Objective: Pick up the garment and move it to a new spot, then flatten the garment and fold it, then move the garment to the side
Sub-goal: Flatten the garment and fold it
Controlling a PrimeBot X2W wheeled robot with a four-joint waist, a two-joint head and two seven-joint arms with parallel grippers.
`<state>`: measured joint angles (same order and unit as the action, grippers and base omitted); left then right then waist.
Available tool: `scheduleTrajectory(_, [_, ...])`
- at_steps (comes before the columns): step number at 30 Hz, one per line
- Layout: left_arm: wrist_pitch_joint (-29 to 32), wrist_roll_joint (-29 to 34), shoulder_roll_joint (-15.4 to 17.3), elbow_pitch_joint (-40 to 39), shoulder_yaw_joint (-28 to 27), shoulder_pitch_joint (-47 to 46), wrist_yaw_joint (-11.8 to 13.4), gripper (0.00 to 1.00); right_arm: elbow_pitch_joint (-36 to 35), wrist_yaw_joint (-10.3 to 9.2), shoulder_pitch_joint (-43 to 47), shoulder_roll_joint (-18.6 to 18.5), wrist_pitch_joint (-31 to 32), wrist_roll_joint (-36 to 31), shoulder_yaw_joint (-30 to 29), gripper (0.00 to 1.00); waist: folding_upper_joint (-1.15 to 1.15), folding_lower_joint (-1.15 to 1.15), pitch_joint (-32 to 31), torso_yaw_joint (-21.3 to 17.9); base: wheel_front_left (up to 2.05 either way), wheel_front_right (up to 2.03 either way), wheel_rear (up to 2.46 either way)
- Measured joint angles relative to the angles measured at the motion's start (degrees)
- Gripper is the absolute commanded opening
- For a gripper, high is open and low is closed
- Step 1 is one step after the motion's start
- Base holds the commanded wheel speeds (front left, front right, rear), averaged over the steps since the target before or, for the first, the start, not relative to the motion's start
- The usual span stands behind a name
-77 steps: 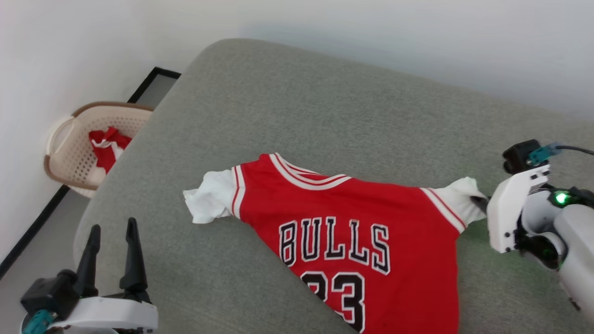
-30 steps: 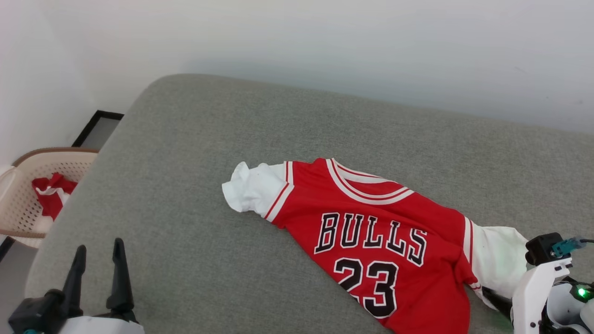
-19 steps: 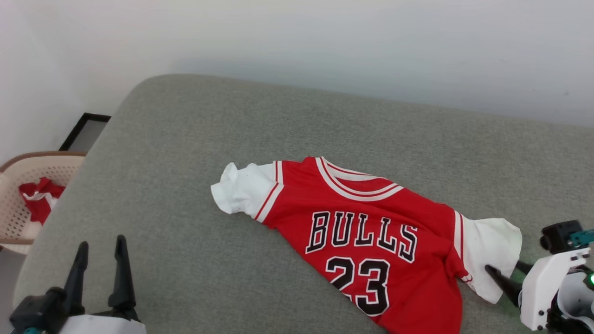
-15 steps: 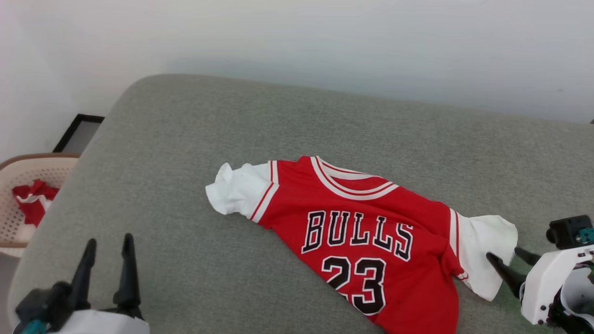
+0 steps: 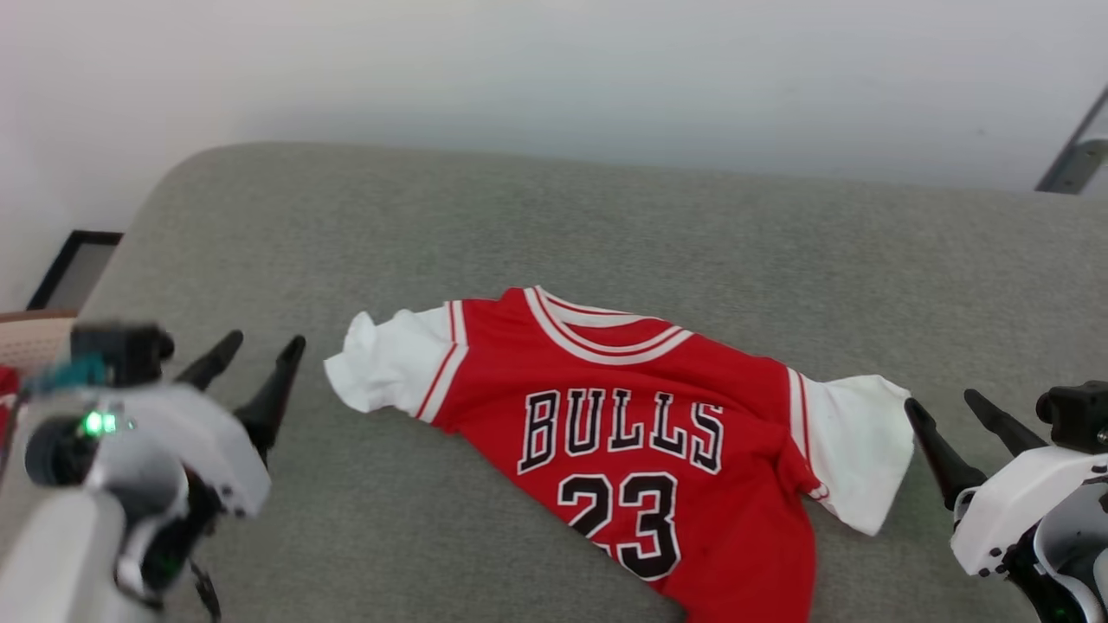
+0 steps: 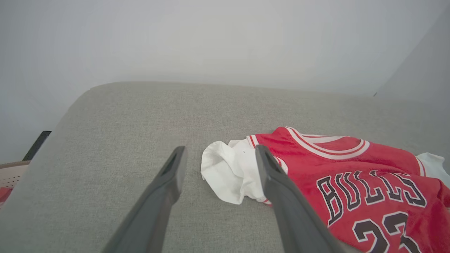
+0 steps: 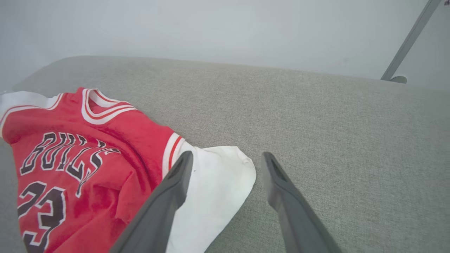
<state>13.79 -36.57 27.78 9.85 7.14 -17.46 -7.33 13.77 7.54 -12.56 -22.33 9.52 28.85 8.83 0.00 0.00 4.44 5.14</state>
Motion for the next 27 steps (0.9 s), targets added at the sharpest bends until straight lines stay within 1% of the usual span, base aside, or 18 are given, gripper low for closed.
scheduleTrajectory(2, [5.0, -1.4, 1.5, 1.8, 1.8, -3.4, 0.0, 1.0, -1.5, 0.0, 0.7, 1.3, 0.1, -1.7, -1.6, 1.0, 0.0, 0.0, 0.1, -0.7, 0.0, 0.0, 0.0])
scheduleTrajectory(5, [12.2, -3.6, 2.2, 5.7, 2.8, -8.8, 0.0, 1.0, -3.7, 0.0, 1.8, 3.2, 1.2, -3.7, -3.2, 1.0, 0.0, 0.0, 0.4, -1.7, 0.0, 0.0, 0.0])
scheduleTrajectory(9, [21.5, -4.4, 2.1, 11.4, 5.3, -14.7, 1.1, 1.0, -6.0, 0.0, 2.3, 4.6, 2.5, -5.2, -4.7, 1.0, 0.0, 0.0, 1.0, -3.0, 0.0, 0.0, 0.0])
scheduleTrajectory(11, [24.8, -4.7, 1.9, 13.6, 6.6, -16.9, 1.4, 1.0, -6.9, 0.0, 2.5, 5.2, 3.2, -5.7, -5.1, 1.0, 0.0, 0.0, 1.3, -3.6, 0.0, 0.0, 0.0])
scheduleTrajectory(19, [31.2, -4.7, 0.2, 23.4, 8.9, -23.2, 3.0, 1.0, -10.3, 0.0, 2.7, 6.3, 4.8, -6.7, -6.4, 1.0, 0.0, 0.0, 3.5, -5.6, 0.0, 0.0, 0.0])
scheduleTrajectory(27, [32.0, -3.1, -0.2, 32.1, 10.8, -25.6, 3.4, 1.0, -13.5, 0.0, 2.6, 7.7, 6.5, -7.9, -6.8, 1.0, 0.0, 0.0, 6.1, -7.6, 0.0, 0.0, 0.0])
